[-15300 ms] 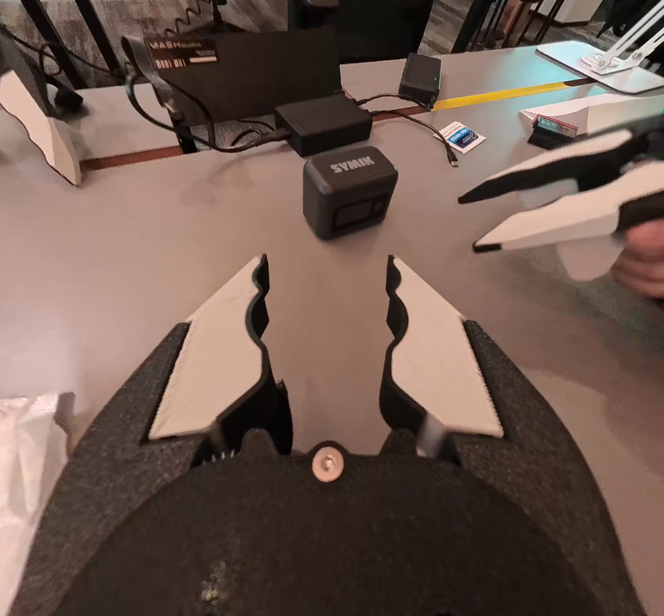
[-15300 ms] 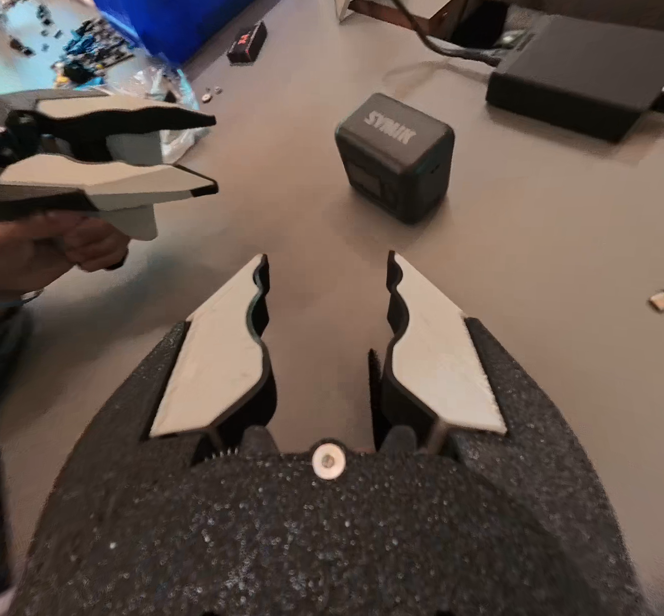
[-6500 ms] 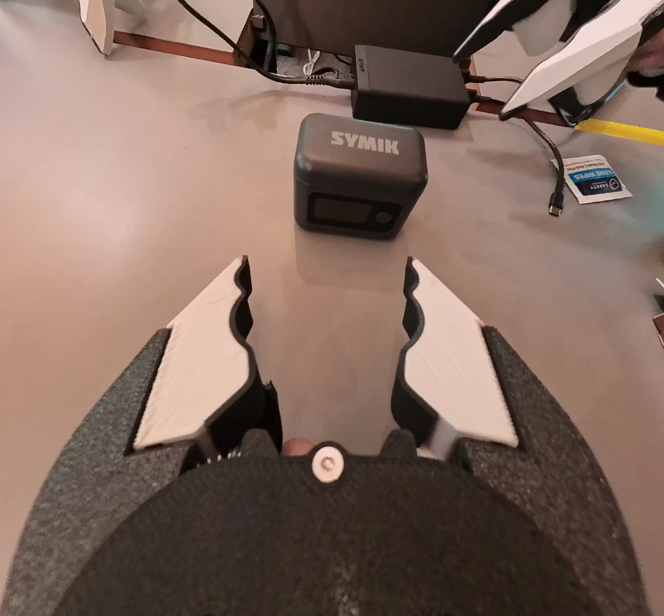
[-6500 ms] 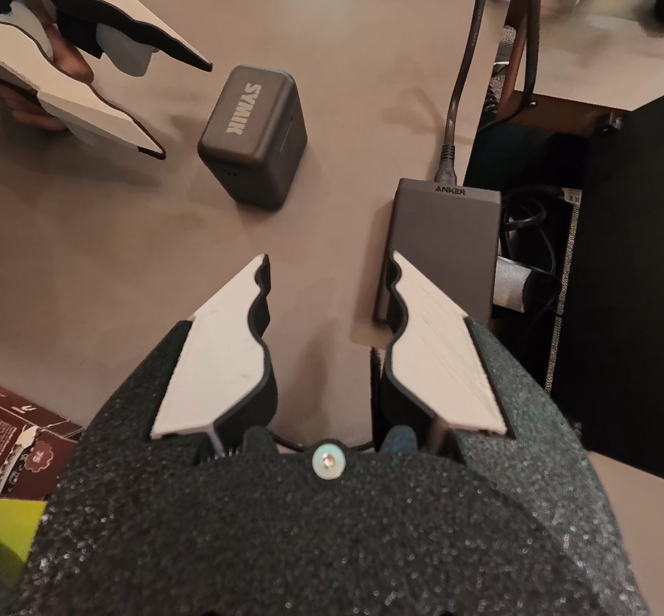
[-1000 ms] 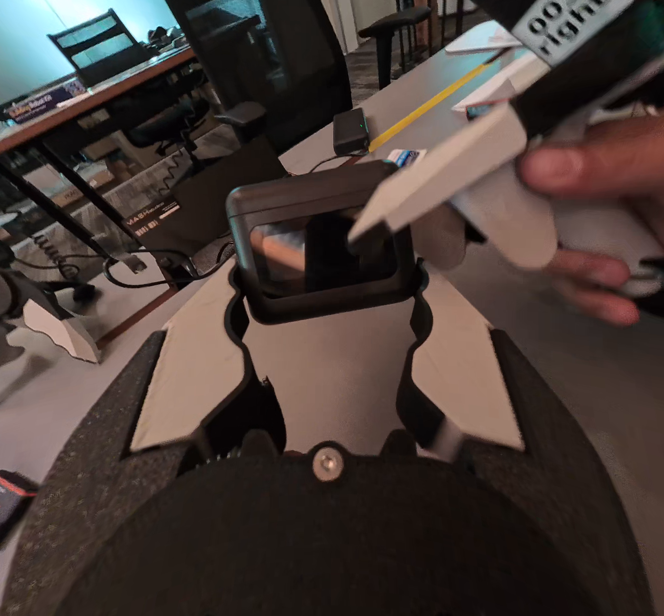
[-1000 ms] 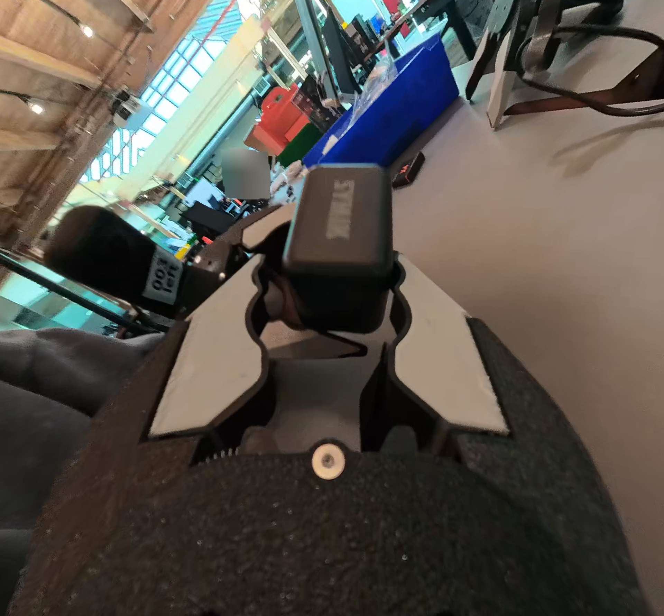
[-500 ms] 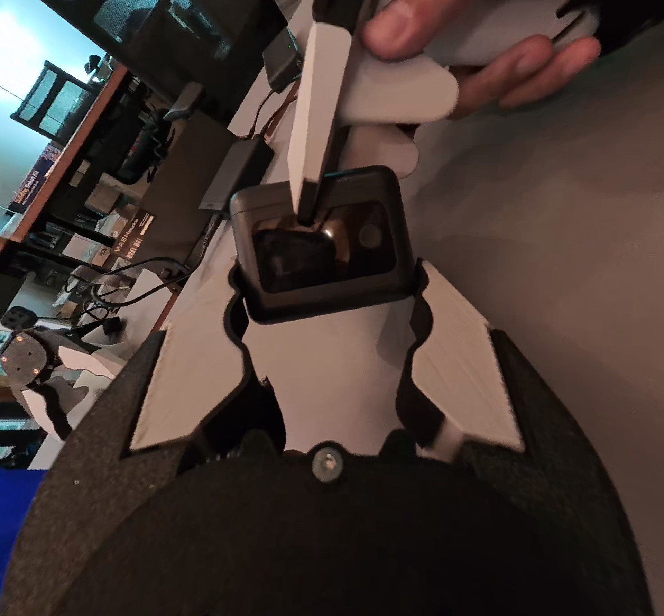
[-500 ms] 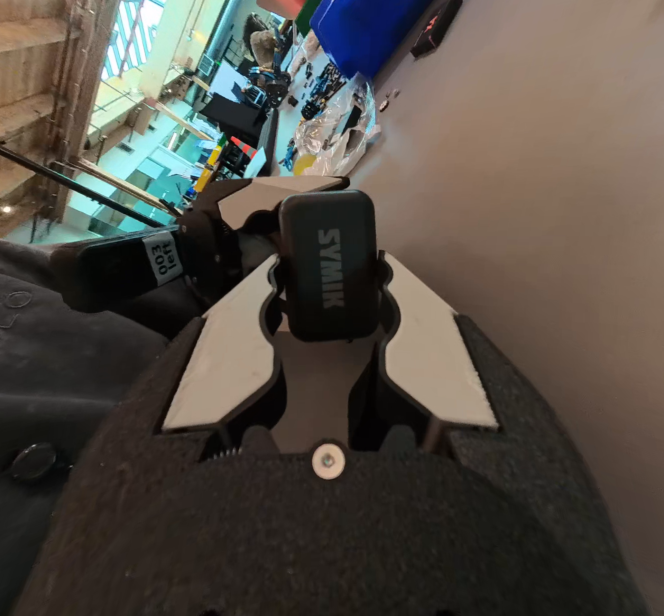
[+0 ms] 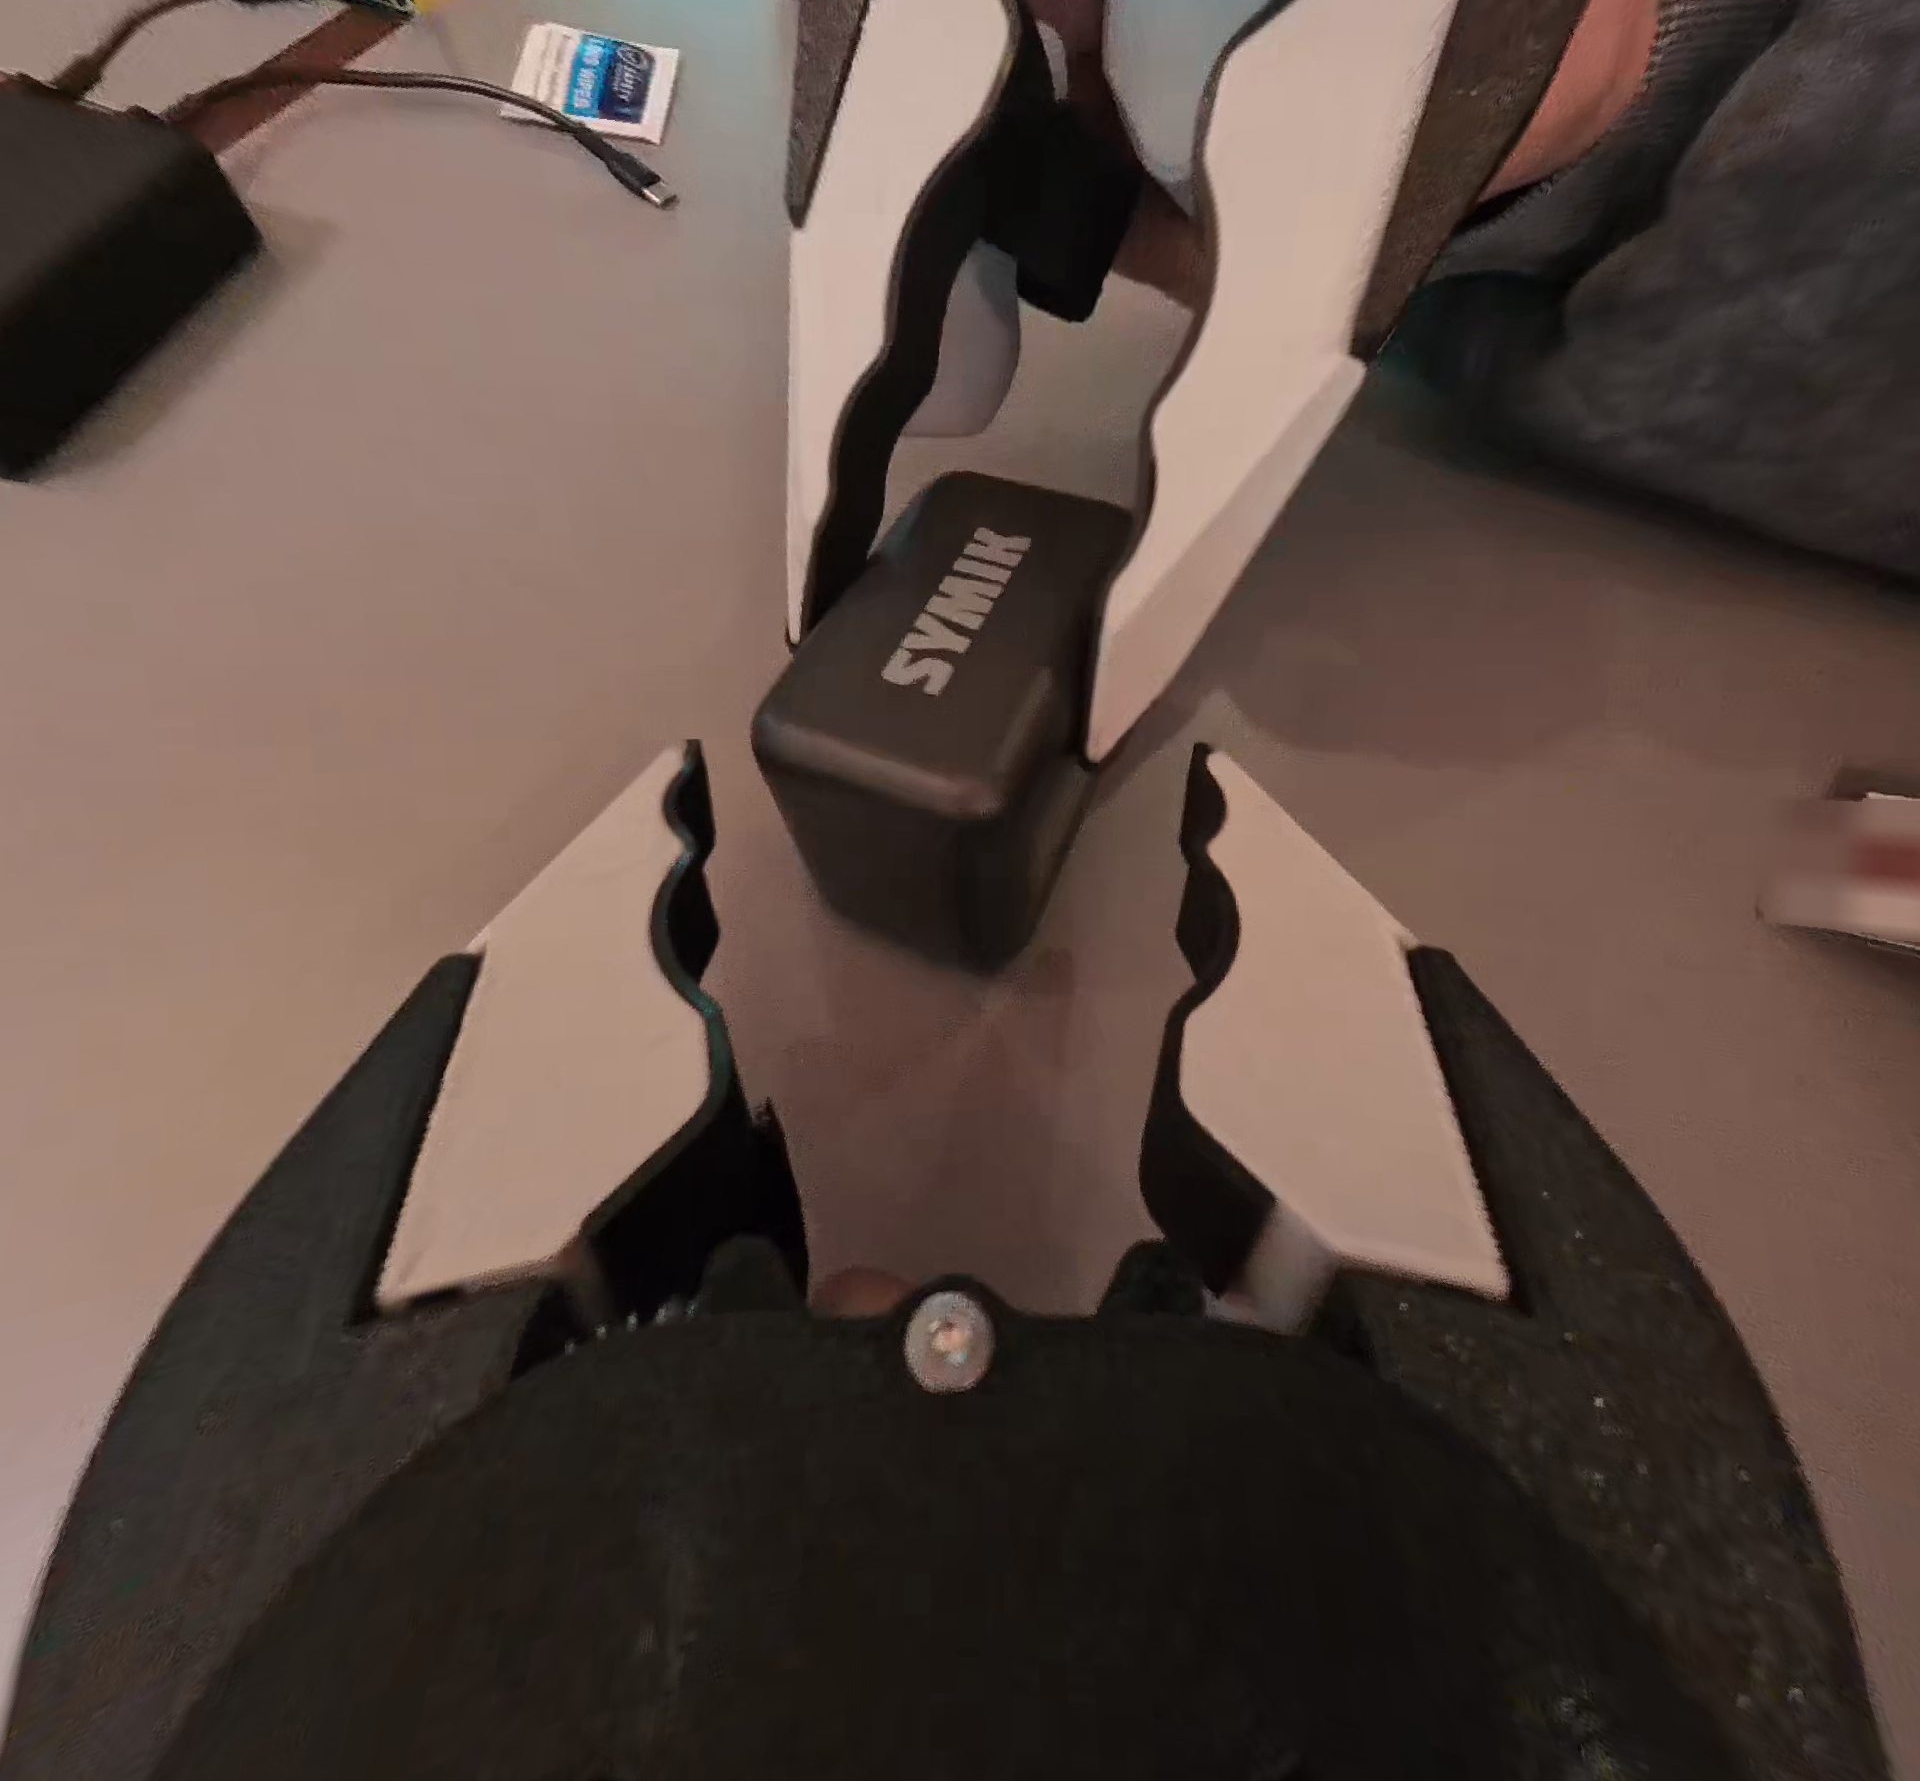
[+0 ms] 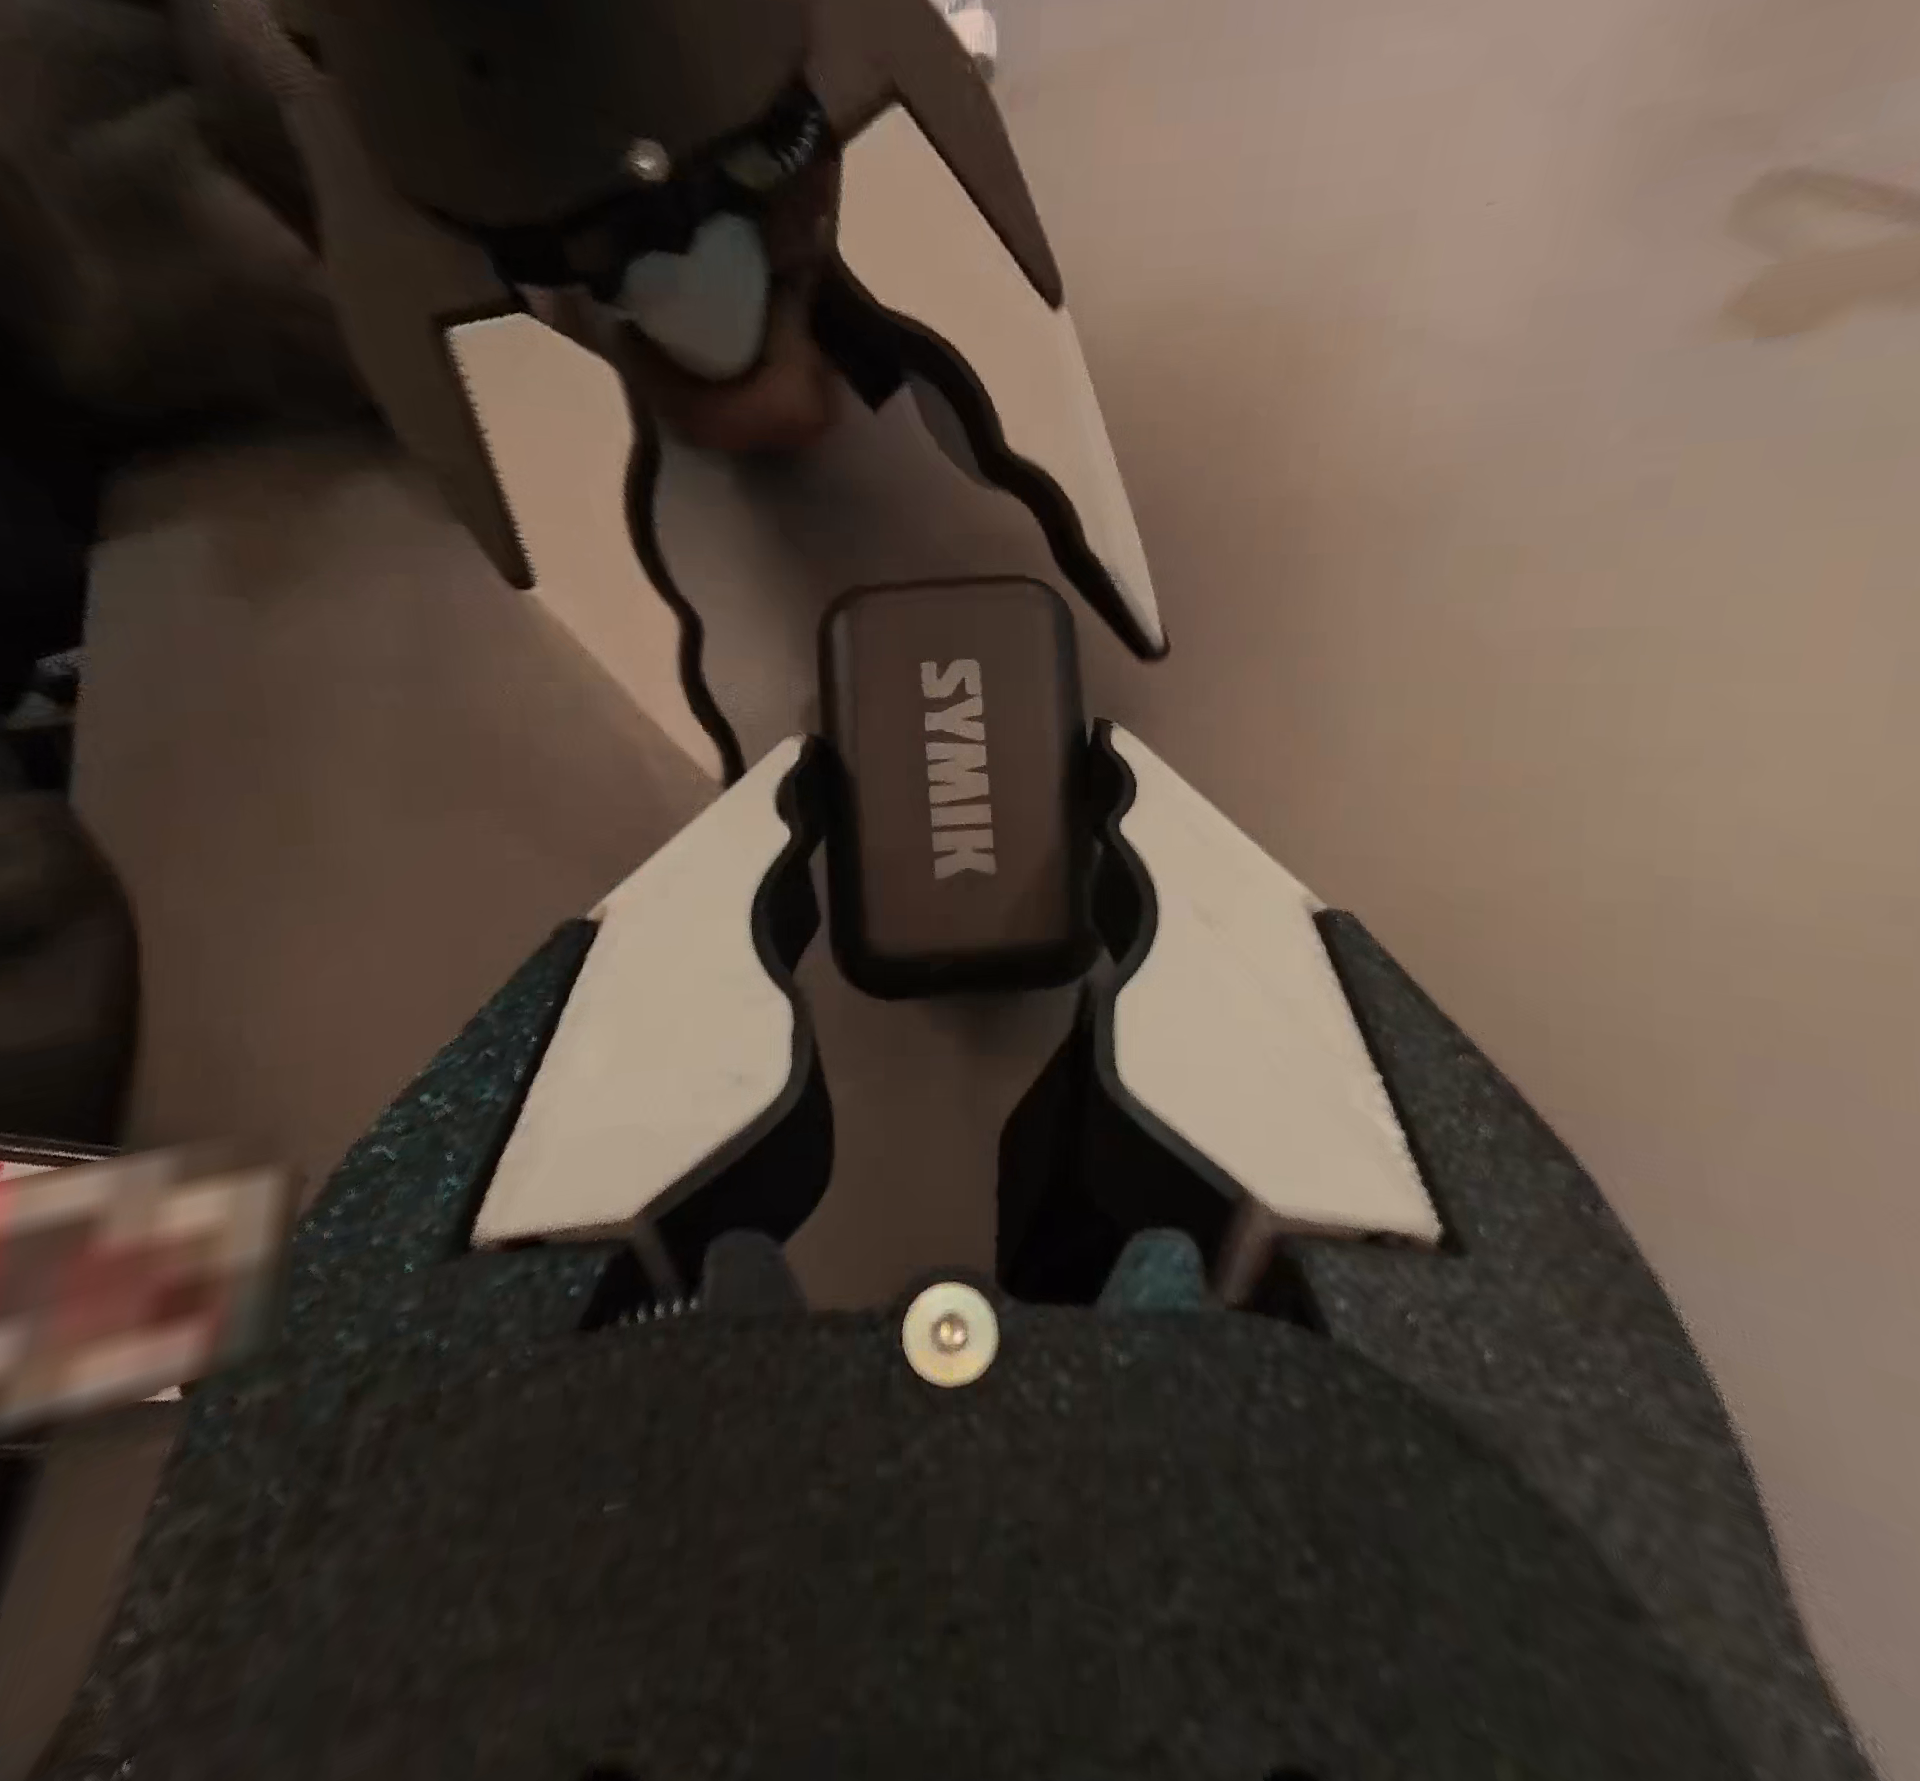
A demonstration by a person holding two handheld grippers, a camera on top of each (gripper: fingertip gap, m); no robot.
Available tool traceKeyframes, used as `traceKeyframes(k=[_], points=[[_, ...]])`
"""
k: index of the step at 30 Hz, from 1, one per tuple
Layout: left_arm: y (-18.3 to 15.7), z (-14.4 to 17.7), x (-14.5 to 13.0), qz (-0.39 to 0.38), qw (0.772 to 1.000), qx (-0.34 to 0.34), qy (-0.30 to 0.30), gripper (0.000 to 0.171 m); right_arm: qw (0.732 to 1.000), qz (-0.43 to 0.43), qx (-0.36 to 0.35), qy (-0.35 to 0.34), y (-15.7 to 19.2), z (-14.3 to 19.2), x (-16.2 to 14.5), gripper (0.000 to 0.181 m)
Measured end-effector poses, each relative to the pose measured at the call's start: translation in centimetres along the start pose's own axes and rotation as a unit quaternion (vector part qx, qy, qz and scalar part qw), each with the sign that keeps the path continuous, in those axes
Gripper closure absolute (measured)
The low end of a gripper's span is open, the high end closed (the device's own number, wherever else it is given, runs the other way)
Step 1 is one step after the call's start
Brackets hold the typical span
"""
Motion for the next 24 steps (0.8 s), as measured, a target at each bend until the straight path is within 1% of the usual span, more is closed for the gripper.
traceKeyframes(k=[2, 4, 5, 7, 9, 10, 11, 13, 15, 18, 21, 24], points=[[0.5, -0.5, 0.1, 0.013, 0.999, -0.036, 0.007, 0.101, 1.0, -0.006, 0.009, -0.004, -0.1, 0.0, -0.1, 0.13], [1.0, -0.9, 0.0, 0.032, 0.997, -0.069, 0.025, 0.102, 1.0, -0.008, 0.009, 0.003, -0.2, 0.1, -0.1, 0.13], [1.0, -0.9, 0.0, 0.032, 0.996, -0.075, 0.027, 0.103, 1.0, -0.01, 0.006, 0.01, -0.2, 0.1, 0.0, 0.13], [0.9, -1.0, -0.1, 0.004, 0.997, -0.07, 0.032, 0.104, 0.999, 0.009, -0.006, 0.033, 0.1, 0.1, 0.2, 0.13], [0.5, -1.1, -0.4, -0.038, 0.997, -0.057, 0.045, 0.105, 0.997, 0.047, -0.016, 0.062, 0.7, 0.0, 0.4, 0.129], [0.3, -1.1, -0.7, -0.062, 0.995, -0.048, 0.061, 0.114, 0.995, 0.062, -0.012, 0.076, 1.0, -0.1, 0.4, 0.129], [0.1, -1.2, -1.0, -0.082, 0.993, -0.046, 0.074, 0.114, 0.994, 0.067, -0.01, 0.089, 1.2, -0.2, 0.4, 0.129], [-0.2, -1.3, -1.1, -0.102, 0.991, -0.035, 0.077, 0.114, 0.994, 0.057, -0.007, 0.097, 1.2, -0.2, 0.5, 0.129], [-0.3, -1.3, -1.2, -0.109, 0.99, -0.031, 0.078, 0.114, 0.996, 0.011, 0.017, 0.092, 0.7, -0.1, 0.7, 0.129], [-0.3, -1.3, -1.3, -0.116, 0.99, -0.027, 0.079, 0.114, 0.992, -0.076, 0.071, 0.067, -0.4, 0.2, 0.6, 0.129], [-0.4, -1.3, -1.3, -0.119, 0.989, -0.026, 0.079, 0.114, 0.977, -0.158, 0.131, 0.048, -1.7, 0.3, 0.4, 0.13], [-0.4, -1.3, -1.3, -0.118, 0.989, -0.026, 0.08, 0.114, 0.948, -0.249, 0.19, 0.045, -3.2, 0.1, 0.2, 0.13]])
Point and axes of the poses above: each gripper's, where its closed fingertips meet, z back along the fingers, x out of its top, y = z × x across the jaws, the point moved 9 cm from there along z, back along the fingers, and after that the axes turned 11 degrees about -y, right-handed, at the moved point
